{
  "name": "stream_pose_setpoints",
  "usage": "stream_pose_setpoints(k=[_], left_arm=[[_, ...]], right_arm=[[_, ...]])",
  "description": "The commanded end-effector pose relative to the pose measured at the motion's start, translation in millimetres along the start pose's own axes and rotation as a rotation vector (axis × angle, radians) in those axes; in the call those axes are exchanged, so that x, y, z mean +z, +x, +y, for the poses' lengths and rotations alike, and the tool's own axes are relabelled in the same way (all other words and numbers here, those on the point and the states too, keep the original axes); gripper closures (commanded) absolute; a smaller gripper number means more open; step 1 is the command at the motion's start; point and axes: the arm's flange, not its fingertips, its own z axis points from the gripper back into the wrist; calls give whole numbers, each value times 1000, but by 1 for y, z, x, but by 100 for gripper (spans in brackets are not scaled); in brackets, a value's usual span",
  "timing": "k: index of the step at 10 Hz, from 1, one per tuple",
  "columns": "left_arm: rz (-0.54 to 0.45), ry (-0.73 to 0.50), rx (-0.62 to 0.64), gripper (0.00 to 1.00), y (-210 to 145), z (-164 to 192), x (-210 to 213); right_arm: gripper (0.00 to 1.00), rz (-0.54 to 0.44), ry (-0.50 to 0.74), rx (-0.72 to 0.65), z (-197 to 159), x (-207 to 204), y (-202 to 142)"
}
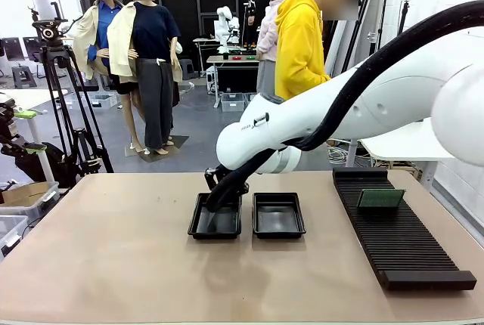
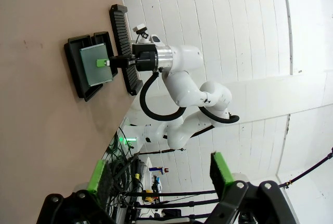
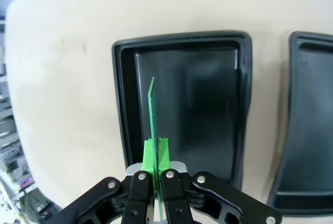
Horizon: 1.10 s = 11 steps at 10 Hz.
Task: Inspect and transfer BCBs to ESD trays.
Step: Pick up the Blank PCB from the PCB Rack and place it in the left ESD tray.
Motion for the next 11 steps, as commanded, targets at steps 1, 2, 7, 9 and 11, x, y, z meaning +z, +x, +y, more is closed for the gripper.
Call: stream_pose_setpoints(k=[1,2,7,9,11], left_arm=[[-7,0,2,0,0,-2,0],[-7,0,2,0,0,-2,0],[-7,0,2,0,0,-2,0],[-7,0,2,0,0,-2,0],[-7,0,2,0,0,-2,0]], right_arm=[[100,8,54,-10,-2,-12,4],[100,8,56,-10,-2,-13,4],[32,16,14,22,2,-4,12],[0,61,-44,66,12,12,17],[0,122,-130,130,25,32,17]])
